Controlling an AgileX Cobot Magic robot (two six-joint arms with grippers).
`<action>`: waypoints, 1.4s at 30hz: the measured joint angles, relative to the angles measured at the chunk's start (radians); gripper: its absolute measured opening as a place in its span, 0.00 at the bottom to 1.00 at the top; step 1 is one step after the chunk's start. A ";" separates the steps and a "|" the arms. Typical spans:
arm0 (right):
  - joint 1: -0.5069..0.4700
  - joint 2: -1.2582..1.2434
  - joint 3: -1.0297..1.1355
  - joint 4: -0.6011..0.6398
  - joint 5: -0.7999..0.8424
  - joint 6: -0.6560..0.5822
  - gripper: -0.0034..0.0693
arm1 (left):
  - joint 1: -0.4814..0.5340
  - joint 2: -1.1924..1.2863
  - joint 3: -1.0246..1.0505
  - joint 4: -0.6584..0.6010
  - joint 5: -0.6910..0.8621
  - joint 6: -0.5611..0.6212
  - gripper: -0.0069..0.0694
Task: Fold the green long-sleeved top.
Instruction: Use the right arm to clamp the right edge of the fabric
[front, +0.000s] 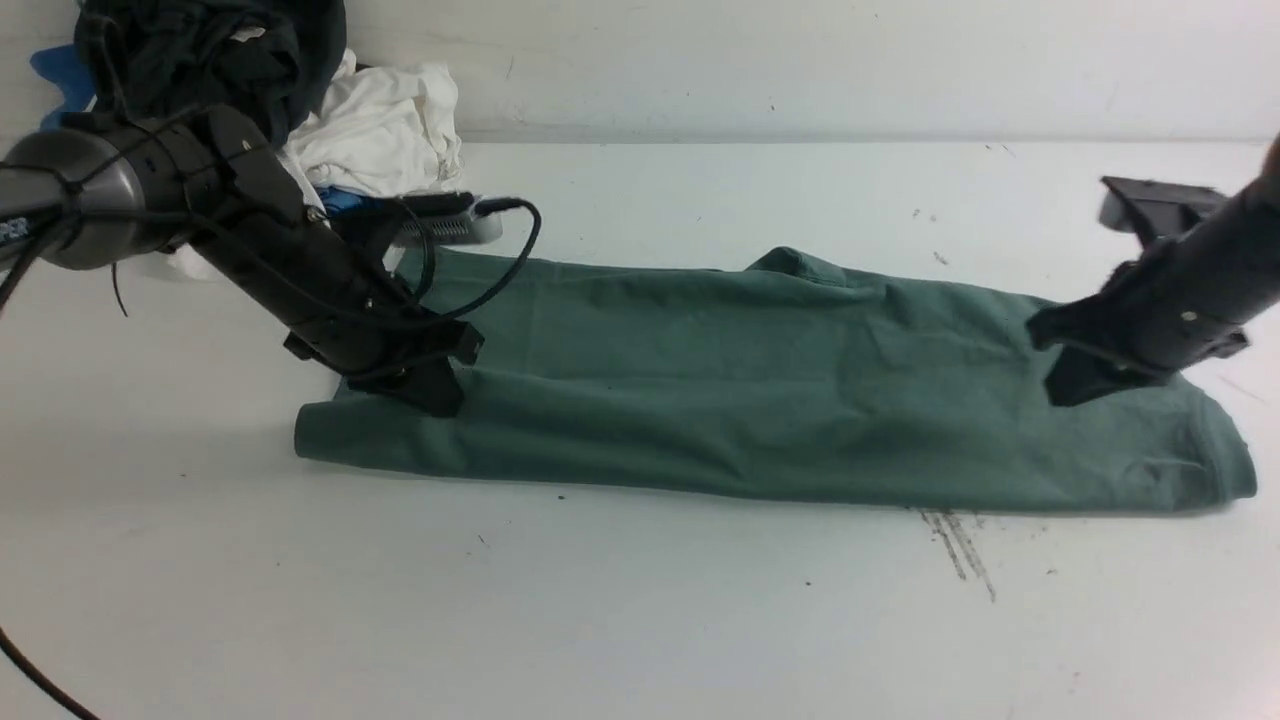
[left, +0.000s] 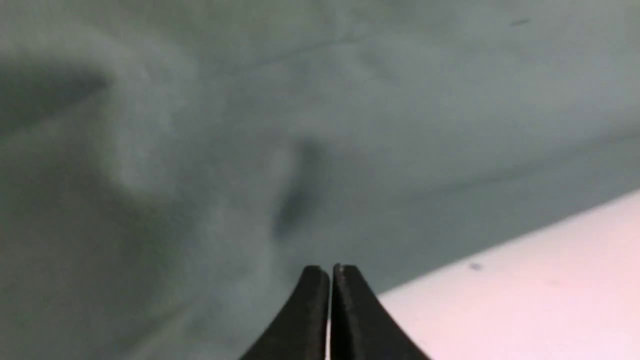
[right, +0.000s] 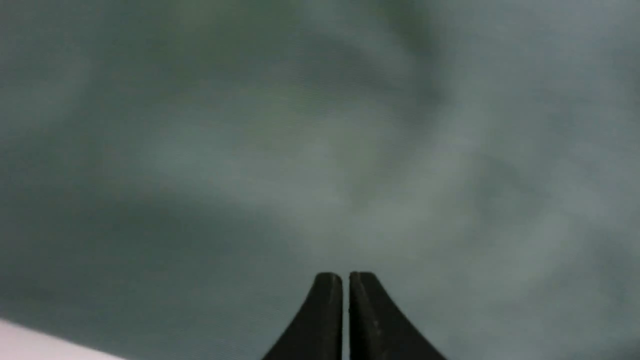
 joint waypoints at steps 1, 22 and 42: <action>-0.028 0.000 0.000 -0.056 0.026 0.027 0.13 | 0.000 -0.047 0.000 0.000 0.009 0.011 0.08; -0.150 0.127 -0.004 -0.284 -0.023 0.305 0.93 | 0.000 -0.891 0.319 0.104 0.079 0.023 0.08; -0.163 0.122 -0.010 -0.205 -0.034 0.193 0.12 | 0.000 -0.992 0.618 0.336 -0.029 -0.069 0.08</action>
